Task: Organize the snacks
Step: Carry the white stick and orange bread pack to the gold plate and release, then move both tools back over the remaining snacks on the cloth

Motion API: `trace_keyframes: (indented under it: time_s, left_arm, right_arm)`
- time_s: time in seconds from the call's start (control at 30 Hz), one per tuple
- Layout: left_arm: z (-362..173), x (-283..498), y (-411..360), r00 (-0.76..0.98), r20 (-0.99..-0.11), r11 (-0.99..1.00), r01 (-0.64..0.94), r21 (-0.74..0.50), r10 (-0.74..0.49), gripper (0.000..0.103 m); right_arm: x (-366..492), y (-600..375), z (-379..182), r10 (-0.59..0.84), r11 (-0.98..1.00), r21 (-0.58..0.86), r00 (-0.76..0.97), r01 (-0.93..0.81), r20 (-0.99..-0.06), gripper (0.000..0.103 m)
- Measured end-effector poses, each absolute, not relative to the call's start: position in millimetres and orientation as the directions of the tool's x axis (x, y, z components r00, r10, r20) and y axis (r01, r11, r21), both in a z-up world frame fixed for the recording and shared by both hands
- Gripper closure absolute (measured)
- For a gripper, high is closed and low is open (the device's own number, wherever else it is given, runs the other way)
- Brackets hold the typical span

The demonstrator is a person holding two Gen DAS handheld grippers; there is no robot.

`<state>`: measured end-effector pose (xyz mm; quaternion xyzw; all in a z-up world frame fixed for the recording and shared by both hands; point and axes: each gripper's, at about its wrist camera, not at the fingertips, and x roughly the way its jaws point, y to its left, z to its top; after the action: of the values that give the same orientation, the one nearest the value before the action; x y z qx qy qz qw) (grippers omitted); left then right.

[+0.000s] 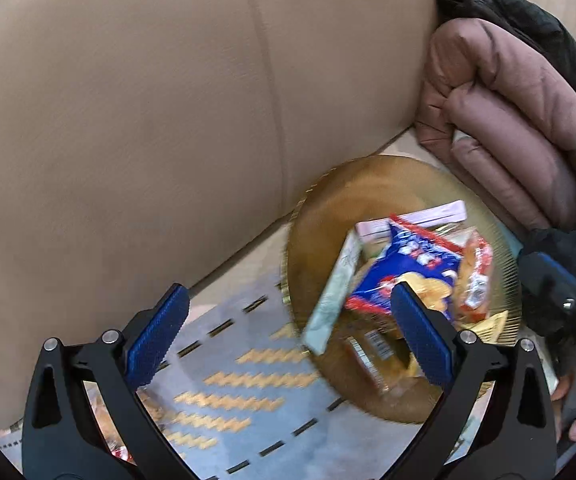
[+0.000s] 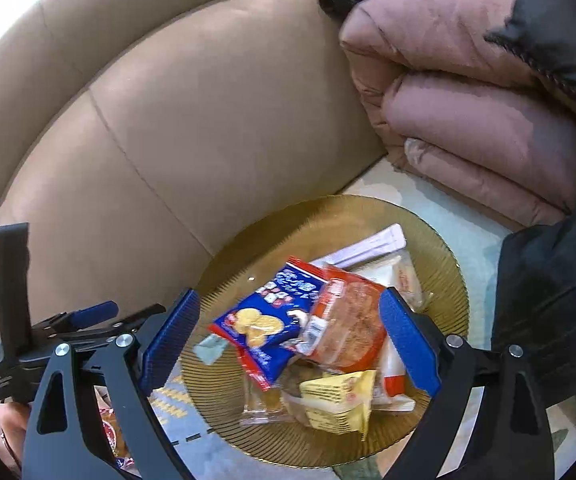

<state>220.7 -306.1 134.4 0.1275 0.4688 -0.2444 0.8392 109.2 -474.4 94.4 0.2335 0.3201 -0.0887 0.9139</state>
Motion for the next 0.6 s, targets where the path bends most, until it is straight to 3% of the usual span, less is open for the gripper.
trace_keyframes:
  time_s: [0.5,0.6]
  left_arm:
    - [165.3,210.6,-207.3,0.517,-0.828,0.917,0.399,0.007,-0.218,0.003]
    - [180.6,204.9,-164.1,0.537,-0.816,0.939,0.343,-0.02,-0.214,0.003]
  right_arm:
    - [122.5,-385.9,154.9,0.096,0.943,0.318,0.837,0.095,-0.538,0.011]
    - [127.3,-355.5,162.2,0.133,0.957,0.287,0.836,0.03,-0.532,0.005]
